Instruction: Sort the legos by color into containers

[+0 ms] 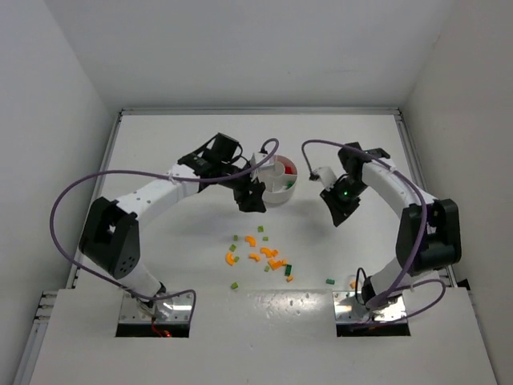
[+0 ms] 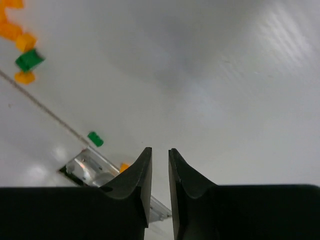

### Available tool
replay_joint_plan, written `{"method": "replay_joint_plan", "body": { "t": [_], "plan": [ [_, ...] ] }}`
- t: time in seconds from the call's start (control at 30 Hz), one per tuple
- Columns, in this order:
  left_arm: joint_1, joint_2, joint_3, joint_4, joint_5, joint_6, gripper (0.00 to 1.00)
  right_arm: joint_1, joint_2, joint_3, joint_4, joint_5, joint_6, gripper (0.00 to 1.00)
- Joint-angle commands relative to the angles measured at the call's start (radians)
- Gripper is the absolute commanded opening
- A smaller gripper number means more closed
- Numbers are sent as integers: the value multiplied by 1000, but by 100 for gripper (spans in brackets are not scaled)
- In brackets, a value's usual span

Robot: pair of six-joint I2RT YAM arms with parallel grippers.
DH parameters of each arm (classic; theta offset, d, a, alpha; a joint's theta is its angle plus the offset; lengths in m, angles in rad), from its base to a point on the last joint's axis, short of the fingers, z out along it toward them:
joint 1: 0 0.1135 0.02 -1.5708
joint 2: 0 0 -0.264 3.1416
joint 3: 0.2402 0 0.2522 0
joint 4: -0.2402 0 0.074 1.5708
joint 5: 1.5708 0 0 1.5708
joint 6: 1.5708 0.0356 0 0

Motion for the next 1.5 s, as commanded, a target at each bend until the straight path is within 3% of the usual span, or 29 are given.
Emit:
{"method": "replay_joint_plan", "body": {
  "t": [0.0, 0.17, 0.33, 0.67, 0.9, 1.13, 1.47],
  "plan": [
    [-46, -94, -73, 227, 64, -73, 73, -116, -3, 34, 138, 2, 202, 20],
    [-200, -77, -129, 406, -62, -138, 71, -334, 112, 101, 188, -46, 330, 28],
    [-343, 125, -17, 463, -159, -221, 64, -452, 231, 247, 188, -139, 358, 33],
    [-536, 361, 54, 538, -90, -178, 59, -483, 281, 347, 166, -258, 367, 33],
    [-637, 412, 18, 644, -211, -132, 55, -483, 290, 367, 191, -280, 379, 33],
    [-683, 441, 9, 673, -271, -98, 49, -483, 290, 356, 191, -312, 397, 33],
    [-693, 472, 20, 664, -231, -88, 45, -492, 231, 283, 221, -303, 388, 33]
  ]
}}
